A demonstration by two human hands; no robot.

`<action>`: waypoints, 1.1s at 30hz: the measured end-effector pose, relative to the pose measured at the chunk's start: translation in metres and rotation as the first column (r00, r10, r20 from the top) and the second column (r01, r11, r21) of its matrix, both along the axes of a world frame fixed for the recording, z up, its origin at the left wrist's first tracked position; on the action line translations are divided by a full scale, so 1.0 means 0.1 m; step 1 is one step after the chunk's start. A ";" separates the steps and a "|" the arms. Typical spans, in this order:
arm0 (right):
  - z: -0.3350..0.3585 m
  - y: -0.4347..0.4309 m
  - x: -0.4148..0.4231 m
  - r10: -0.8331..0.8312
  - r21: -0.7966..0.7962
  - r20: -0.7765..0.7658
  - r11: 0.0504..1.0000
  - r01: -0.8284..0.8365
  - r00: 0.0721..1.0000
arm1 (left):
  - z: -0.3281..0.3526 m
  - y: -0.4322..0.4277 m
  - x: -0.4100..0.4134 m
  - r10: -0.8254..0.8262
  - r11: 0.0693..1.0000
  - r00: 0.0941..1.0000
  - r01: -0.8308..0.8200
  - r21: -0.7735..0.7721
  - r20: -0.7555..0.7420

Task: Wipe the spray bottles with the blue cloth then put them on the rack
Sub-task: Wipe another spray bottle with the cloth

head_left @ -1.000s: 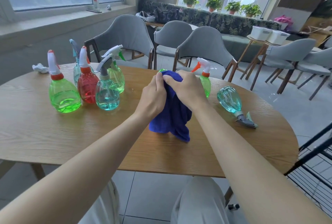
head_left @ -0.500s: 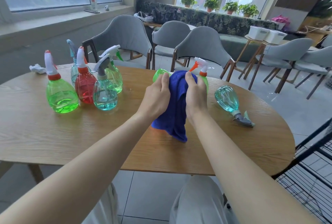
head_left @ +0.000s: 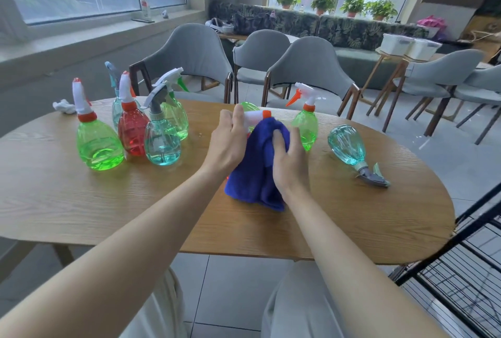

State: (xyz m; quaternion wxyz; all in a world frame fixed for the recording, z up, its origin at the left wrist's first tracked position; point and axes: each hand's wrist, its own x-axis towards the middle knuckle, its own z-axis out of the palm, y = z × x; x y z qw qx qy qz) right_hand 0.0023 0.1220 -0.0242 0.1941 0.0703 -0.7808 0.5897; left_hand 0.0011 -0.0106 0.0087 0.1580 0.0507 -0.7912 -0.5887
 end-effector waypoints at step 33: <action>-0.13 -0.19 0.15 0.135 0.371 -0.042 0.922 -0.110 0.990 | 0.09 0.08 -0.21 0.171 0.834 0.985 -0.123 0.538 -0.039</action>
